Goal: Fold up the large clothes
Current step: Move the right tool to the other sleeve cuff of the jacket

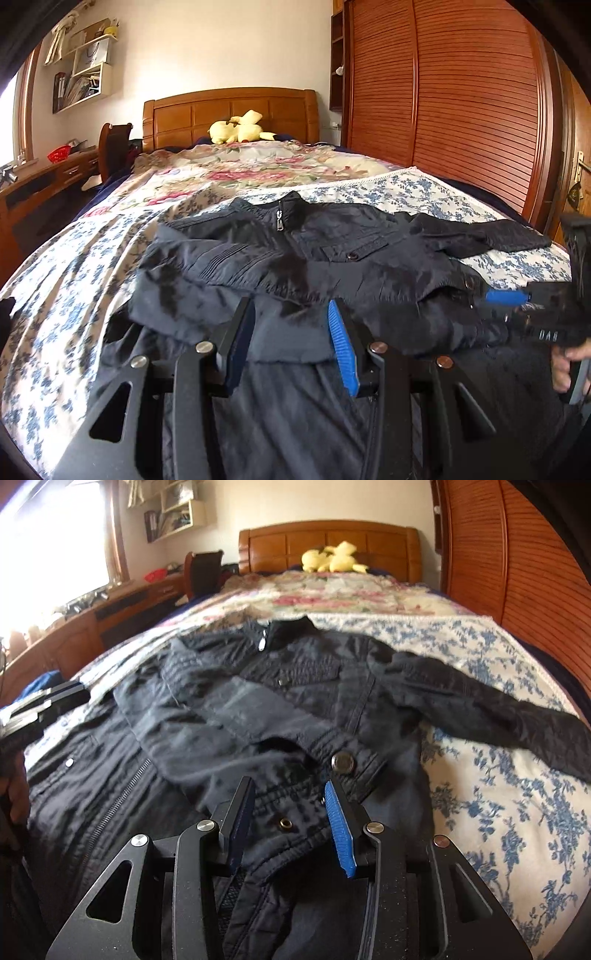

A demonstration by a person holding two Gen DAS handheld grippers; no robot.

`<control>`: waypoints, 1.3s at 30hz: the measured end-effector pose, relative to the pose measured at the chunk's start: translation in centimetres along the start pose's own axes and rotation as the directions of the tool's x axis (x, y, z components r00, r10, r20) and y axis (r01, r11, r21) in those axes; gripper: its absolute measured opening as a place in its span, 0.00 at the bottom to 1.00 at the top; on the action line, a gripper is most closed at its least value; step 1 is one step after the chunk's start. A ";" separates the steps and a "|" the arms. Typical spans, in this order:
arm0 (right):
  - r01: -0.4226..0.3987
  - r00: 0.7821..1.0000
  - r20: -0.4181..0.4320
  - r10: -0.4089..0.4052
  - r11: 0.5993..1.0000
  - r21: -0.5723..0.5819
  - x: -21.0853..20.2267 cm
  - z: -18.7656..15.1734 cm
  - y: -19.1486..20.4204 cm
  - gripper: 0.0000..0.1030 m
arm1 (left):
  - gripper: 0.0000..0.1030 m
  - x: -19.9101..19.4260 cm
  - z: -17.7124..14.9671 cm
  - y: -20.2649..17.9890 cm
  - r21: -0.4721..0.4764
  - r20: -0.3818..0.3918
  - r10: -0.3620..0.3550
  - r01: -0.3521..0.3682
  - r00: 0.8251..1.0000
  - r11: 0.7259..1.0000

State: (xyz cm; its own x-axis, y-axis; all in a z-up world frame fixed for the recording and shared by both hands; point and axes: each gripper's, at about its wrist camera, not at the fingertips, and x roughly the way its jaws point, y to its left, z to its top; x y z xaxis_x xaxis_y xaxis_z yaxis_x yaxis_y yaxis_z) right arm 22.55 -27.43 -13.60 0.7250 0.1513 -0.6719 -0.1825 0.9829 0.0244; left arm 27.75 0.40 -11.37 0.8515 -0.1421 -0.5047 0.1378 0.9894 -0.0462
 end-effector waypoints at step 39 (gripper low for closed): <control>0.296 0.953 0.025 -0.302 0.945 0.141 -10.7 2.2 -14.8 0.58 | 0.39 1.3 -2.3 -0.4 0.002 0.065 -0.001 0.001 0.998 1.000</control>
State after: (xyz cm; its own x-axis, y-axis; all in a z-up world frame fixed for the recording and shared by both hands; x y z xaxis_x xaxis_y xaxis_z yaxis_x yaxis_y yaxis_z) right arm 19.02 -43.39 -5.15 0.7625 -0.1500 -0.6293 0.1356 0.9882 -0.0712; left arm 27.66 -0.15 -13.99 0.8823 -0.1450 -0.4479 0.1396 0.9892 -0.0453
